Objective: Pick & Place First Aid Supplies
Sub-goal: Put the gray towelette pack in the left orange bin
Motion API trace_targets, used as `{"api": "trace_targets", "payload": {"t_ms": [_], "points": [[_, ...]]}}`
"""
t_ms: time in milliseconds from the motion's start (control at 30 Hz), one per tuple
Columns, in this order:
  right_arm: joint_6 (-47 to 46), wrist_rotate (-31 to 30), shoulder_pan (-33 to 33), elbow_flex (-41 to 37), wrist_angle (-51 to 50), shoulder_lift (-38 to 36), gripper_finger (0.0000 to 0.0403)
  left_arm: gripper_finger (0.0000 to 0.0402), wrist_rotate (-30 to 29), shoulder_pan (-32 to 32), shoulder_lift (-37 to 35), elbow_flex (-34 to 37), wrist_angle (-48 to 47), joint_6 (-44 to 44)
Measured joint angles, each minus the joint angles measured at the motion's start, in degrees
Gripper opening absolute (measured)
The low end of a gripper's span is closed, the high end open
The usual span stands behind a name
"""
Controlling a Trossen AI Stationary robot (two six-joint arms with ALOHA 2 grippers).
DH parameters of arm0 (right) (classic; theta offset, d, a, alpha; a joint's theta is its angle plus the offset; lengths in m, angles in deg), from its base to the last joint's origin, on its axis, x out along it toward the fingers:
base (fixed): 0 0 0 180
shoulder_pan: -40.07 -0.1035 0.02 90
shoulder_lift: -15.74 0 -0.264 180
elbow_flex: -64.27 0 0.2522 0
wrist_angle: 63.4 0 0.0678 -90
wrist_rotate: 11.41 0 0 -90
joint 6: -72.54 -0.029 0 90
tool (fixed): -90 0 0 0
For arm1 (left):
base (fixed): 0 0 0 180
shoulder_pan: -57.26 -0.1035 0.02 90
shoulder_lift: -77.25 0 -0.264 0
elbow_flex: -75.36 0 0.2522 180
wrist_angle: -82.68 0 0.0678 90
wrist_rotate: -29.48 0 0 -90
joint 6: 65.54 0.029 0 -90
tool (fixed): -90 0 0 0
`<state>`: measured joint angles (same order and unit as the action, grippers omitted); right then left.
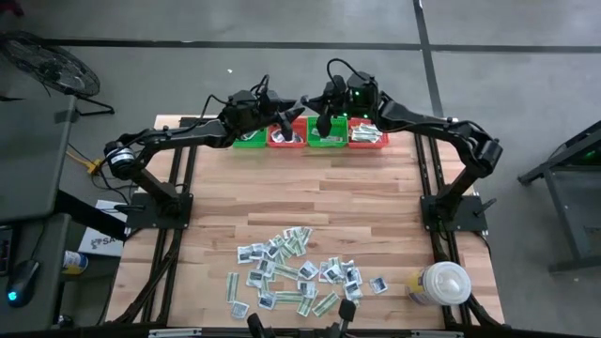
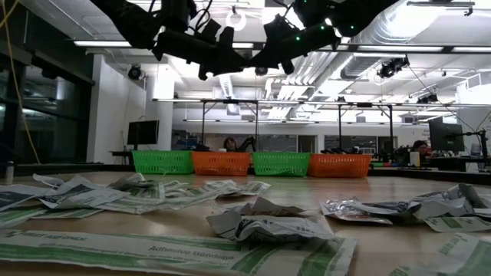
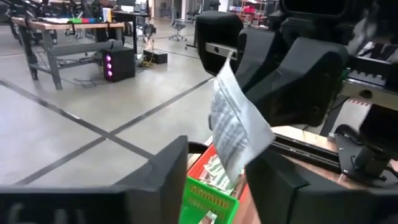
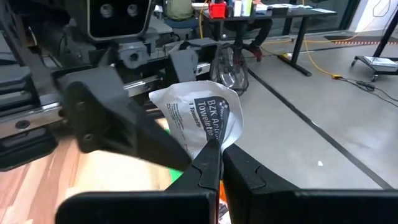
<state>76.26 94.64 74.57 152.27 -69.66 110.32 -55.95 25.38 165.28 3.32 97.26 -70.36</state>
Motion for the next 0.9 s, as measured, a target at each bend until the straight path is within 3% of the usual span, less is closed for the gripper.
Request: {"api": "trace_targets", "payload": {"t_ms": [300,633,733,900], "points": [[0.8,1.8,0.0,0.0,0.0,-0.1,0.0000,0.0011,-0.9,0.0,0.0,0.0,0.2,-1.1],[0.8,4.2,0.1,0.0,-1.3,-0.1,0.0005,0.0003,-1.7,0.1,0.0,0.0,0.0,-1.1],[-0.1,7.8,0.9,0.0,-3.1,-0.6,0.0033,0.0002,-2.0,0.1,0.0,0.0,0.0,-1.0],[-4.8,14.3,4.4,-0.1,-8.1,-2.4,0.0116,0.0001,-4.8,-0.1,0.0,0.0,-1.3,-1.1]]}}
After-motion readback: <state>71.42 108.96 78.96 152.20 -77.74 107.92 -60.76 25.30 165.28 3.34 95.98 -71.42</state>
